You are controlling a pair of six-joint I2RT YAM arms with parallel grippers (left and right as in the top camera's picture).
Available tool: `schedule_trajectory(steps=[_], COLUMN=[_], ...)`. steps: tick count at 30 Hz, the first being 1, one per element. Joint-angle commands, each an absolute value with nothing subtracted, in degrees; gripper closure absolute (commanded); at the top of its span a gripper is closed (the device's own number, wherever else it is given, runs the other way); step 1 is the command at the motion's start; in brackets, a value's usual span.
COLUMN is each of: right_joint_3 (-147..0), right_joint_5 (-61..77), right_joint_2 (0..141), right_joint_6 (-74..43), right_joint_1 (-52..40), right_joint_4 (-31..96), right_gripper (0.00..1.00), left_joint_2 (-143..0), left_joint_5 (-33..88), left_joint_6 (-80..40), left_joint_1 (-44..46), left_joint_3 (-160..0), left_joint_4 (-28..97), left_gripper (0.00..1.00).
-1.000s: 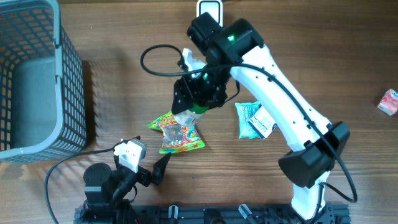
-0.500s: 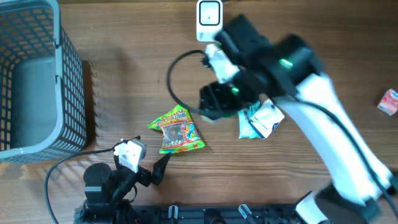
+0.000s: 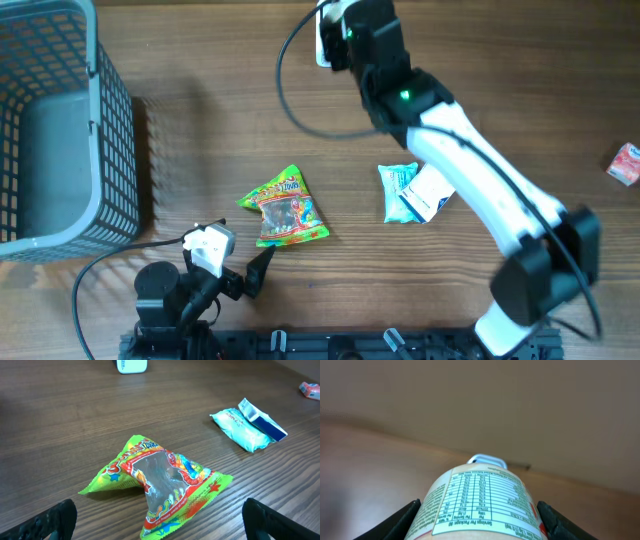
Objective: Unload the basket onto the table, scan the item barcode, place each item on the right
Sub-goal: 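Raise the green-lidded jar up to the scanner with the right gripper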
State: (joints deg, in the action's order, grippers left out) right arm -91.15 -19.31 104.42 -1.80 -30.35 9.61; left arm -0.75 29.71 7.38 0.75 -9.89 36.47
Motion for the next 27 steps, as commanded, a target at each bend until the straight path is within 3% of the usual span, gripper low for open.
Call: schedule_trajectory(steps=[1,5,8,17,23,27], right_joint_3=[-91.3,-91.3,-91.9,-97.5,-99.8,-99.8], right_joint_5=[-19.0,-17.5,-16.1,-10.2,-13.4,-21.2], right_joint_2=[114.4,125.6,131.8,139.8,129.0,112.9], right_joint_6=[7.0,13.8,12.7,2.4,1.0,-1.2], right_joint_1=[-26.0,-25.5,-25.5,-25.4,-25.4,-21.6], right_joint_4=[-2.1,-22.3,-33.6,-38.7,-24.8,5.5], right_gripper=[0.39,0.34,0.31,0.29,0.33,0.34], left_joint_2=[-0.4,-0.4,-0.4,-0.4,-0.4,-0.4], left_joint_5=[29.8,29.7,29.7,29.7,29.7,29.8], left_joint_6=[7.2,7.2,7.2,7.2,7.2,7.2], left_joint_1=[1.0,1.0,1.0,1.0,1.0,1.0], left_joint_3=[-9.7,-9.7,-9.7,-9.7,-9.7,-9.7], left_joint_4=[36.3,36.3,36.3,36.3,36.3,36.3], left_gripper=[0.00,0.00,0.00,0.00,0.00,0.00])
